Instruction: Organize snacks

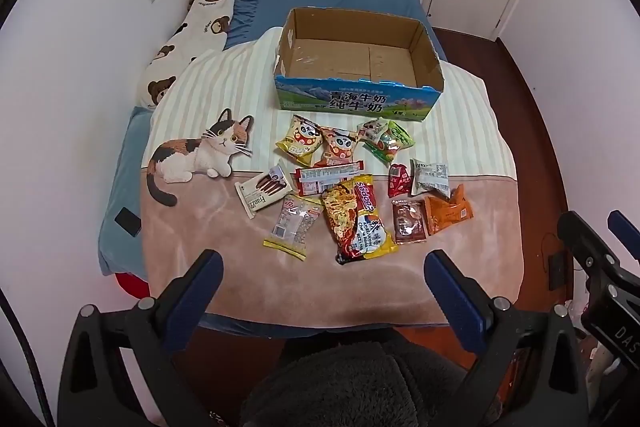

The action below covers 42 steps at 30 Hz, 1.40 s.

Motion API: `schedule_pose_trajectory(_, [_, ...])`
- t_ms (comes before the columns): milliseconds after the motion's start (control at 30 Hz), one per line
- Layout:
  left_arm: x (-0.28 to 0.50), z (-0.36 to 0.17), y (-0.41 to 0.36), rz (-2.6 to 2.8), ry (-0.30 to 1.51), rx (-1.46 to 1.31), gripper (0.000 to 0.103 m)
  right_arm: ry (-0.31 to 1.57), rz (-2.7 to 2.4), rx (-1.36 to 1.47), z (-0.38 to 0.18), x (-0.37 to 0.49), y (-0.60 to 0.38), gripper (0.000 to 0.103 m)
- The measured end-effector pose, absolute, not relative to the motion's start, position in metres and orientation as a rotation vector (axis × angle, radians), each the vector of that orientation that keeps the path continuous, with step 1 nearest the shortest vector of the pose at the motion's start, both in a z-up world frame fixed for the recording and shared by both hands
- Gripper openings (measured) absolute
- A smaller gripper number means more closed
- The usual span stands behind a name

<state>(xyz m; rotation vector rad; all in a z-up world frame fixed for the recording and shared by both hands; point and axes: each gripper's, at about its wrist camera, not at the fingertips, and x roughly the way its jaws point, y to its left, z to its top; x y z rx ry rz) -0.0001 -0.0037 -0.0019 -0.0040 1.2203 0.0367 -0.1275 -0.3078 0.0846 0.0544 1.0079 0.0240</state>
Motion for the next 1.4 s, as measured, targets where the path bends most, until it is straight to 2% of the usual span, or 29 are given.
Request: schedule_pose_trajectory(1400, [0.0,-0.004,0.002,0.038,1.219,-0.034,0.103,1.036,0.035,0.031,0.079,-0.126,-0.299,0.103])
